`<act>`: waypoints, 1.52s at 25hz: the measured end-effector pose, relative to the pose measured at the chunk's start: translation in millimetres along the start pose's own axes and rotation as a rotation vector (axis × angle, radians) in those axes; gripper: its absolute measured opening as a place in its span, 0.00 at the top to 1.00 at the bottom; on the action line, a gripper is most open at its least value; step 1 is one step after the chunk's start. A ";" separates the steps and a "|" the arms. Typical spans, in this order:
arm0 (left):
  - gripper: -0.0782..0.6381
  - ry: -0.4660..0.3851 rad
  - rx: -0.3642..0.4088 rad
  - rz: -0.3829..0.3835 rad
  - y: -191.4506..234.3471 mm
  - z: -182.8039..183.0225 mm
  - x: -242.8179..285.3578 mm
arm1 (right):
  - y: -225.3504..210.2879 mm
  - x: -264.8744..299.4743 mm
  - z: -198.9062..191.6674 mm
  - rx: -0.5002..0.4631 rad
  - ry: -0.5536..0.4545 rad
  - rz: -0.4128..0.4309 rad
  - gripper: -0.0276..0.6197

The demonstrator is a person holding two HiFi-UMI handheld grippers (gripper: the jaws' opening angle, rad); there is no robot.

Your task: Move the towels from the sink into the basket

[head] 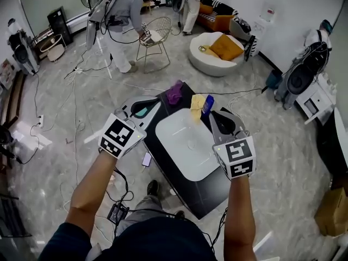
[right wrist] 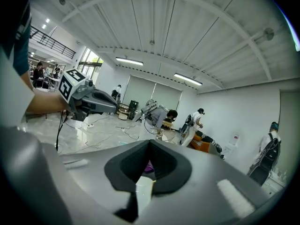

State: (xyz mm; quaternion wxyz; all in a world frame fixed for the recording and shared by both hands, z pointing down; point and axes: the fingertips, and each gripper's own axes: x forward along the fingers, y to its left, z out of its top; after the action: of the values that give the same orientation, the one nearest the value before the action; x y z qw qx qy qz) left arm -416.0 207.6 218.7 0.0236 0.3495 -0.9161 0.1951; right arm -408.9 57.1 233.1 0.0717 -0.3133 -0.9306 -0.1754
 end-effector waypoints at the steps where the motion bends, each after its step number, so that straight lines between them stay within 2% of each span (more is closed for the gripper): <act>1: 0.88 -0.001 0.002 -0.007 8.9 -2.0 4.3 | -1.8 8.6 0.4 0.003 0.005 -0.004 0.95; 9: 0.88 0.010 0.033 -0.063 73.0 -24.1 44.2 | -13.3 75.9 -4.3 0.037 0.040 -0.023 0.95; 18: 0.88 0.046 0.032 -0.135 123.3 -61.2 93.8 | -26.4 138.1 -11.2 0.064 0.080 -0.034 0.95; 25: 0.88 0.100 0.062 -0.205 149.0 -100.6 136.9 | -34.5 185.3 -30.7 0.097 0.112 -0.037 0.95; 32: 0.88 0.151 0.038 -0.277 178.7 -137.8 191.4 | -54.1 235.7 -46.4 0.125 0.143 -0.043 0.94; 38: 0.88 0.188 0.061 -0.331 185.8 -178.2 230.8 | -58.0 274.3 -72.5 0.153 0.170 -0.049 0.94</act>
State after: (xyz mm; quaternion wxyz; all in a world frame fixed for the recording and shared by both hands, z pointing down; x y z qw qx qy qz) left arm -727.4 254.9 361.3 0.1303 0.4762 -0.8335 0.2479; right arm -660.1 140.2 350.8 0.1697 -0.2682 -0.9392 -0.1313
